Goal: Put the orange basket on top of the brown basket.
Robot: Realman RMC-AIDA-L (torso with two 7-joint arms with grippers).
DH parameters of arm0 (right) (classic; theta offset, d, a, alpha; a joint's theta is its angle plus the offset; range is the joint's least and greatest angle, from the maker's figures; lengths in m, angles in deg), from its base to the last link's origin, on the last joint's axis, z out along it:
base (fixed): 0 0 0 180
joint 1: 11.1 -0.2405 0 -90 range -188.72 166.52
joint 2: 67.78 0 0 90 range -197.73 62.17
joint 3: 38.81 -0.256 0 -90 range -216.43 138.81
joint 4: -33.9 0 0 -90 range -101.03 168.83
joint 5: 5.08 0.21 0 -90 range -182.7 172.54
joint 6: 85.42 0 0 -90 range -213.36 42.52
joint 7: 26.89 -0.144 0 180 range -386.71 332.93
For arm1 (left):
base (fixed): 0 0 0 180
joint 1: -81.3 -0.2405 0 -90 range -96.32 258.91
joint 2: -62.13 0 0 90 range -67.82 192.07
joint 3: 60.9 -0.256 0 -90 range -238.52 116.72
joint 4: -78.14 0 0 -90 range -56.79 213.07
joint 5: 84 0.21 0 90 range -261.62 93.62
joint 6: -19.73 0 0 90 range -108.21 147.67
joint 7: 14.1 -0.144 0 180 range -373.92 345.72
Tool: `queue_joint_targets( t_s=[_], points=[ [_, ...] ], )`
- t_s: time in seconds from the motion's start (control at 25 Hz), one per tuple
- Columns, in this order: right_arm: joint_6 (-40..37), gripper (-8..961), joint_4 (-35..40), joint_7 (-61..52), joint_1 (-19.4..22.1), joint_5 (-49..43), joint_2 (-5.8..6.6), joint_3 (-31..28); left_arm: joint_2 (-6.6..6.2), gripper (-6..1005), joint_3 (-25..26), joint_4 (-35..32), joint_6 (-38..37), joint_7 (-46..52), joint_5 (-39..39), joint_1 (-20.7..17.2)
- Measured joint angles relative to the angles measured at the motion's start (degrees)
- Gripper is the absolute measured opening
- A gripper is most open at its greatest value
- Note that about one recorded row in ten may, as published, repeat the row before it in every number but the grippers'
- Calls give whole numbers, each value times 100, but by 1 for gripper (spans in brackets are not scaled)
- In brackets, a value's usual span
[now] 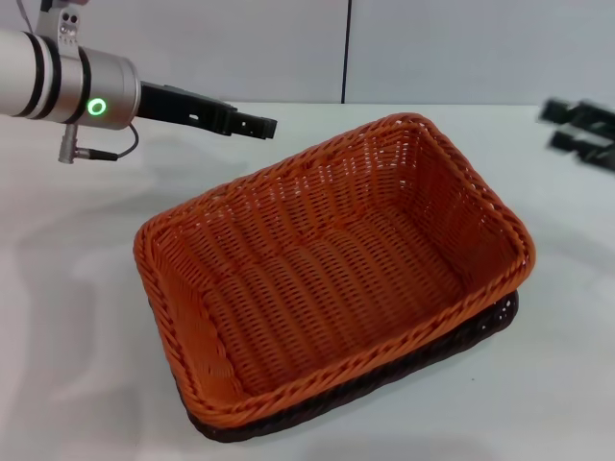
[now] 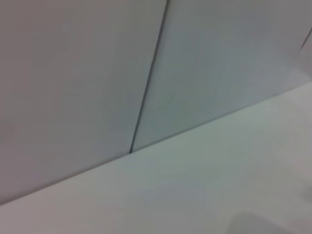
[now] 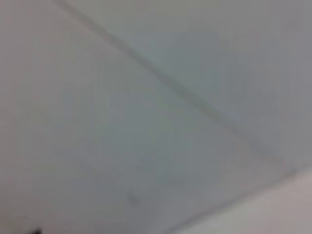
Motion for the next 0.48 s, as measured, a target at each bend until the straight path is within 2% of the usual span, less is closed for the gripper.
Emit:
queue_joint_targets(
  t_s=[0.08, 0.12, 0.16, 0.28, 0.36, 0.4, 0.44, 0.48],
  points=[
    [5, 760, -44, 641, 55, 133, -2, -493, 6, 860, 1, 8, -58, -24, -132, -24],
    [41, 759, -155, 1378, 106, 379, -24, -906, 6, 860, 2, 11, -103, -43, -229, -46],
    [41, 759, -155, 1378, 106, 379, -24, -906, 14, 860, 2, 15, -209, -80, -381, -87],
    [82, 758, -582, 2758, 181, 1057, -56, -1389, 42, 860, 3, 20, -447, -266, -812, -216],
    [91, 758, -1411, 4851, 252, 2313, -75, -1691, 103, 860, 2, 15, -813, -942, -1875, -513],
    [94, 758, -1580, 5405, 257, 2604, -90, -1726, 120, 860, 3, -11, -917, -1217, -2304, -633],
    [107, 758, -1862, 6333, 259, 3092, -129, -1760, 143, 860, 3, -299, -1026, -2290, -3987, -970],
    [107, 758, -1862, 6333, 259, 3092, -129, -1760, 143, 860, 3, -299, -1026, -2290, -3987, -970]
  ],
)
